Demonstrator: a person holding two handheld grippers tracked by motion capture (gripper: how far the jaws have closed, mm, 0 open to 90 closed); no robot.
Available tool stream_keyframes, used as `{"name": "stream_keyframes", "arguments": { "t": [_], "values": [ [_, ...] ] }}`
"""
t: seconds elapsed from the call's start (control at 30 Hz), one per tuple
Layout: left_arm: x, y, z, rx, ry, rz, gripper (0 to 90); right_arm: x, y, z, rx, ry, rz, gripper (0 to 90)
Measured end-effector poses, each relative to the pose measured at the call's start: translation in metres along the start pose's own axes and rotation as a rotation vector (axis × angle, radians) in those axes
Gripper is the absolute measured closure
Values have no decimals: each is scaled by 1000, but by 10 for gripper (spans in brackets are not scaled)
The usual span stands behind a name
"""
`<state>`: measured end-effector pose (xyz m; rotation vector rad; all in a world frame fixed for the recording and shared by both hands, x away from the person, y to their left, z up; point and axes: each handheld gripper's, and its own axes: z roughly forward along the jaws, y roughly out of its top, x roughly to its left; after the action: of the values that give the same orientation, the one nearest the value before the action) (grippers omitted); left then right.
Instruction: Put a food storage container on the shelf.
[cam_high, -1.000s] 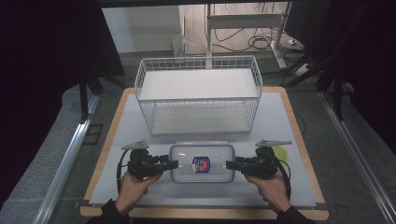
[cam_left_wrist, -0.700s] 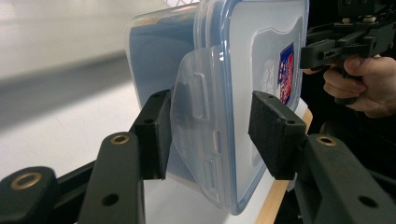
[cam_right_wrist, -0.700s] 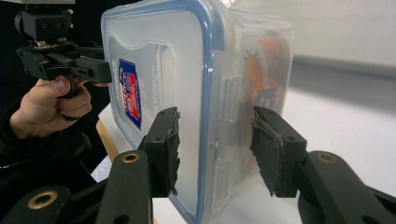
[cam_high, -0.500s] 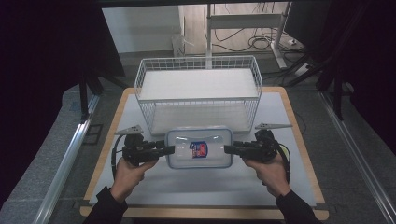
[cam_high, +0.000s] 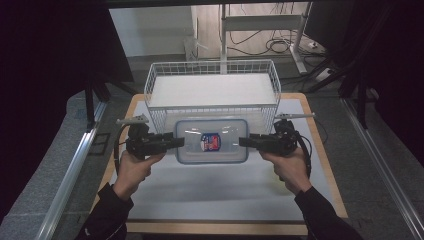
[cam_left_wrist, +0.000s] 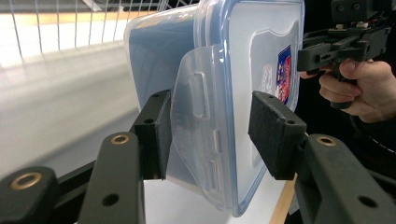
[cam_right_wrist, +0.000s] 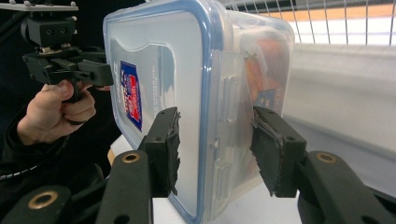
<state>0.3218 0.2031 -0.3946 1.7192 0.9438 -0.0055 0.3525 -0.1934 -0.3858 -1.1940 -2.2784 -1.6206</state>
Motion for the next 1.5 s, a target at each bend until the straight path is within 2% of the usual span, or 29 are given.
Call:
{"name": "stream_keyframes", "arguments": {
  "t": [0.13, 0.23, 0.37, 0.4, 0.43, 0.5, 0.57, 0.6, 0.7, 0.87, 1.07, 1.3, 1.5],
  "values": [
    [1, 11, -2, -8, 0, 5, 506, 1, 12, -1, -7, 3, 3, 532],
    [5, 25, -4, -22, -8, 3, 506, 2, 29, -2, -7, -3, 10, 531],
    [8, 35, -4, -31, -8, 4, 506, 3, 38, -1, -16, -7, 6, 532],
    [8, 43, -6, -33, -5, 7, 506, 2, 44, -1, -23, -6, 6, 531],
    [8, 43, -6, -33, -5, 7, 506, 2, 44, -1, -23, -6, 6, 531],
    [7, 55, -8, -36, 0, 10, 506, 3, 53, -1, -32, -1, 12, 531],
    [7, 60, -9, -38, 2, 13, 506, 3, 57, -2, -38, -1, 9, 531],
    [7, 64, -10, -38, 2, 12, 506, 4, 66, -2, -42, 1, 8, 531],
    [10, 78, -11, -41, 4, 8, 506, 4, 77, -2, -49, 0, 3, 530],
    [14, 89, -9, -51, 8, 5, 507, 1, 91, -1, -53, -1, -1, 528],
    [23, 110, -6, -66, 13, 2, 505, -6, 111, 3, -70, -6, 7, 526],
    [36, 126, -1, -77, 0, -8, 505, -12, 128, 7, -86, -18, 3, 526],
    [47, 129, 8, -76, -7, -34, 504, -20, 136, 11, -86, -30, 12, 524]
  ]
}}
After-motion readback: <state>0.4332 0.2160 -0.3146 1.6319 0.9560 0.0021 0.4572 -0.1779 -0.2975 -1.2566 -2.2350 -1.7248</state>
